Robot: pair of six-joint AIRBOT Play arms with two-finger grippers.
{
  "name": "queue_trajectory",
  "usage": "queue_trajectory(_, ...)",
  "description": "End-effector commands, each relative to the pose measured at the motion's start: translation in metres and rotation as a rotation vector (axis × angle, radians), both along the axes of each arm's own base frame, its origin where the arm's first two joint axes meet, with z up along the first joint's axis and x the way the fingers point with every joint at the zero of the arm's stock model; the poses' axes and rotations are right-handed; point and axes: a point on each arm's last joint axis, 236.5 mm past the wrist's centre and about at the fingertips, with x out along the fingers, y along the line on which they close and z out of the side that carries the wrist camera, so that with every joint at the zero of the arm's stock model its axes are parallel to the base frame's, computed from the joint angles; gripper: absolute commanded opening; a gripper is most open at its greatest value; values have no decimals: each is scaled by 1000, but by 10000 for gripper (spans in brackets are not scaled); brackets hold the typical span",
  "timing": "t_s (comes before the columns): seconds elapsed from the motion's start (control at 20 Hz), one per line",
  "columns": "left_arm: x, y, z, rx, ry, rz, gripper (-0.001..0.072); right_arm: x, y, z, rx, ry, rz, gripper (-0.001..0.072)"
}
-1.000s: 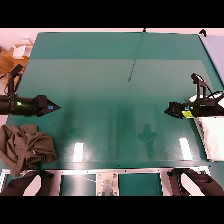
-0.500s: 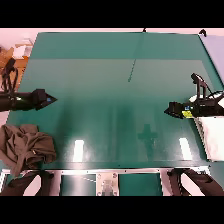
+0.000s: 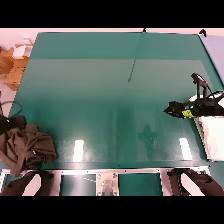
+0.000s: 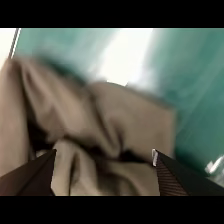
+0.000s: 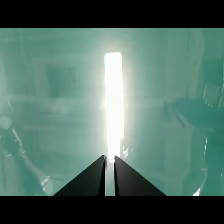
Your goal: Fold the shirts.
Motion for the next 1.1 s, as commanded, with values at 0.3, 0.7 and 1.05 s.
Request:
queue_trajectory(0.3, -58, -5, -78, -44, 240, 63, 142, 8, -2, 3, -3, -33, -14, 90)
queue_trajectory(0.7, 86, -90, 67, -347, -186, -132, 23, 8, -1, 3, -1, -34, -14, 90)
queue_trajectory(1.05, 130, -355, 223, -746, -567, -712, 23, 12, -2, 5, -3, -52, -22, 91)
